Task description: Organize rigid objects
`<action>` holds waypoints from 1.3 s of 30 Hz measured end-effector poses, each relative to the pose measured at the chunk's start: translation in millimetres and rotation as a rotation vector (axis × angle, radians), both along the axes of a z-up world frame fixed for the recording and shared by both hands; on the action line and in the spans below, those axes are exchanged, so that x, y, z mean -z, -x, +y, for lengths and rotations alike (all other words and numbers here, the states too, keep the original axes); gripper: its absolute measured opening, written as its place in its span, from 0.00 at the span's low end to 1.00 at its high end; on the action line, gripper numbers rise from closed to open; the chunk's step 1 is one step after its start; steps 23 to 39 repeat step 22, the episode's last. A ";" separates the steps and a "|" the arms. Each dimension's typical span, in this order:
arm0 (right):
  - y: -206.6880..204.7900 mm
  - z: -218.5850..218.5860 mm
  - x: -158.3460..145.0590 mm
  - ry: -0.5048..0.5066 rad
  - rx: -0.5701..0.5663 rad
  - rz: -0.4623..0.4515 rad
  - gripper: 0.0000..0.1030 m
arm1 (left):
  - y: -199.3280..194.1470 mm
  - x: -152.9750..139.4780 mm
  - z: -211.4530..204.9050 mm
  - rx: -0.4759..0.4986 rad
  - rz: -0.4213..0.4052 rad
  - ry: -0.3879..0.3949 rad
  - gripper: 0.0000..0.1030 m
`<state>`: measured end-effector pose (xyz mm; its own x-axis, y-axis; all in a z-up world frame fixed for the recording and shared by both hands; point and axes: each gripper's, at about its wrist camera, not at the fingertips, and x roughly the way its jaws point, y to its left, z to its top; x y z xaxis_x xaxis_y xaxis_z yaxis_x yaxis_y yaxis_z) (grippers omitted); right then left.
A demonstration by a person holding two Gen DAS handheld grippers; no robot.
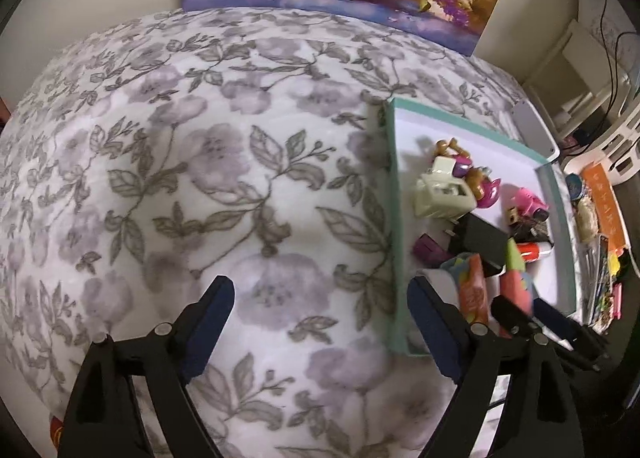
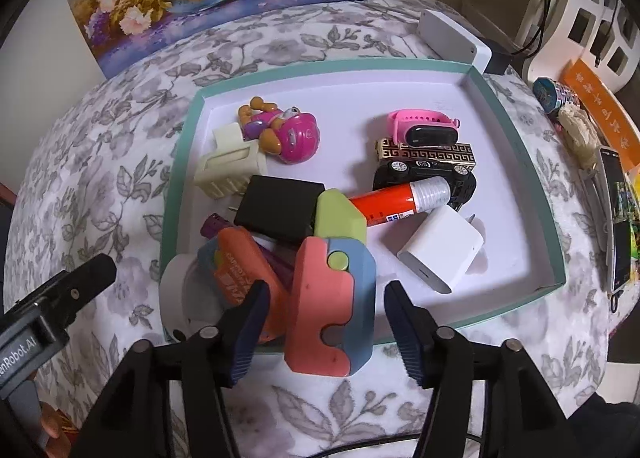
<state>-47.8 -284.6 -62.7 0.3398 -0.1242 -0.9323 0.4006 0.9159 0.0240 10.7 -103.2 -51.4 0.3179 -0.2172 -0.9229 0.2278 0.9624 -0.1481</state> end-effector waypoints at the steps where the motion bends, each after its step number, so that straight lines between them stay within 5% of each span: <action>1: 0.4 1.0 -0.7 0.002 -0.003 -0.004 0.66 | 1.3 0.3 1.7 0.000 -0.008 -0.017 0.92; 9: 6.1 9.6 -7.7 0.013 -0.012 -0.033 0.80 | 7.4 -0.5 14.3 0.002 -0.024 -0.061 0.92; 14: 9.5 13.9 -12.3 0.022 -0.015 -0.052 1.00 | 11.5 -6.3 19.3 -0.003 -0.050 -0.073 0.92; 21: 16.5 18.6 -22.1 0.035 -0.018 -0.089 1.00 | 22.1 -18.8 28.6 -0.023 -0.124 -0.114 0.92; 39: 17.0 19.0 -23.0 0.037 -0.018 -0.092 1.00 | 22.4 -19.8 30.2 -0.026 -0.127 -0.108 0.92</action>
